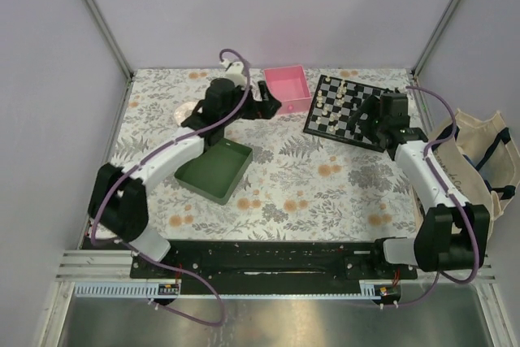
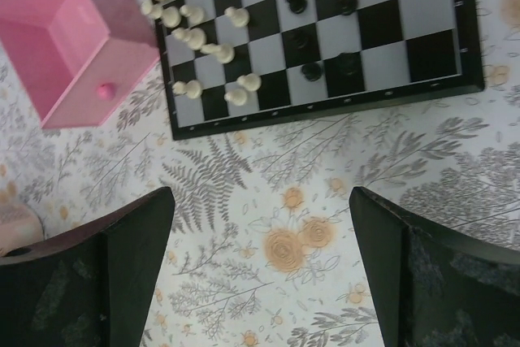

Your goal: Set up the chess pieces on the board

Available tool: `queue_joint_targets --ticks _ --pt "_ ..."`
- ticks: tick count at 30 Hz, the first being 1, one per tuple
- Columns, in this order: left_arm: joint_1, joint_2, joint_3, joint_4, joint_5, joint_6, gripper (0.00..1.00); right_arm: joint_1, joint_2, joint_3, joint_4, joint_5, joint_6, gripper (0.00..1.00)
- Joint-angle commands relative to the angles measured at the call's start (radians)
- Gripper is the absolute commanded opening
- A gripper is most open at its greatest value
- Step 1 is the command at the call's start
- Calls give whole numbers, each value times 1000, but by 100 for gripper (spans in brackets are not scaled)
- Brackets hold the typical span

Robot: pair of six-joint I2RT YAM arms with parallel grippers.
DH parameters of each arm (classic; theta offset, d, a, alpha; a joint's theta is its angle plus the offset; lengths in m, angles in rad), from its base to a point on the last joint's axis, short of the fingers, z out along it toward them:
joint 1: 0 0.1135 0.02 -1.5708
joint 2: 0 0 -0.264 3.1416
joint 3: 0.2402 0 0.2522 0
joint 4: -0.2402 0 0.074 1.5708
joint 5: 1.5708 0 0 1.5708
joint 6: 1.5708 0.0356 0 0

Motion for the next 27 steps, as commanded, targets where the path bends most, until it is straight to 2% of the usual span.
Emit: queue_joint_targets --ticks 1,6,12,13,14,15,16,19,26,27 --pt "-60 197 194 93 171 12 99 -123 48 69 -55 -24 -26 99" --pt "-115 381 326 113 210 14 97 -260 120 63 -12 -133 -18 99" --pt "-127 538 378 179 207 -43 89 -338 215 81 36 -173 11 86" --pt "-127 556 384 184 201 -51 86 -344 229 86 42 -174 16 85" --pt "-127 572 391 182 194 -54 81 -352 244 90 50 -177 16 77" --pt "-126 583 394 184 181 -54 67 -358 256 99 48 -174 8 72" --pt "-127 595 395 193 178 -58 62 -363 270 105 48 -168 4 72" --pt "-127 641 437 164 167 -74 67 -382 307 121 51 -153 -3 67" --pt "-115 722 555 110 103 -107 64 -416 413 184 64 -182 3 65" --pt "-109 740 584 83 101 -110 64 -419 433 197 64 -187 3 62"
